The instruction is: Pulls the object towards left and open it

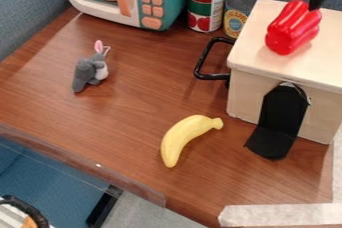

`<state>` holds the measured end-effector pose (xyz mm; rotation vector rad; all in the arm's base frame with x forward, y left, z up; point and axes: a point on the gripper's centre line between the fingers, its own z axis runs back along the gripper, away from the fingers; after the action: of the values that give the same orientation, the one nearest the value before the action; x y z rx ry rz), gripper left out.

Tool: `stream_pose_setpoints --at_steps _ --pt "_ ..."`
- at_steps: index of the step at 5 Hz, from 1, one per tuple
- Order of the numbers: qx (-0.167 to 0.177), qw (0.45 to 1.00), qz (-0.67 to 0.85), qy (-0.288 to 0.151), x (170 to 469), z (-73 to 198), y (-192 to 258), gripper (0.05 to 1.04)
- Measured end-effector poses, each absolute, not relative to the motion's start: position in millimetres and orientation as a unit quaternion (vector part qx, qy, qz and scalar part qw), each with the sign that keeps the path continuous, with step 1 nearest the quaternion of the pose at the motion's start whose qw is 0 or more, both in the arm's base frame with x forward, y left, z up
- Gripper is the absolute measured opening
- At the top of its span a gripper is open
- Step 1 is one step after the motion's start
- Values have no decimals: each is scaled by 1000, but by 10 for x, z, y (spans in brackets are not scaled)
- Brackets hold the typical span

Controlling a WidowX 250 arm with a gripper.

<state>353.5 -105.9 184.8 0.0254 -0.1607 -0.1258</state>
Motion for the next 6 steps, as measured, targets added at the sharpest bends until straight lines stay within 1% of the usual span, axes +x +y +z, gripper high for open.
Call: stream_pose_setpoints --at_steps 1,2,3,4,5,6 --pt "14 996 -62 -65 3542 1731 -1069 999" --pt "7 999 -15 -46 3495 1578 -819 999" --pt "1 998 50 -48 3468 1574 -388 1000" --pt "-18 995 73 -70 3440 1463 -234 999" --pt "-57 987 107 -101 3539 1281 4 999" --pt "-68 986 112 -99 3599 1037 52 999"
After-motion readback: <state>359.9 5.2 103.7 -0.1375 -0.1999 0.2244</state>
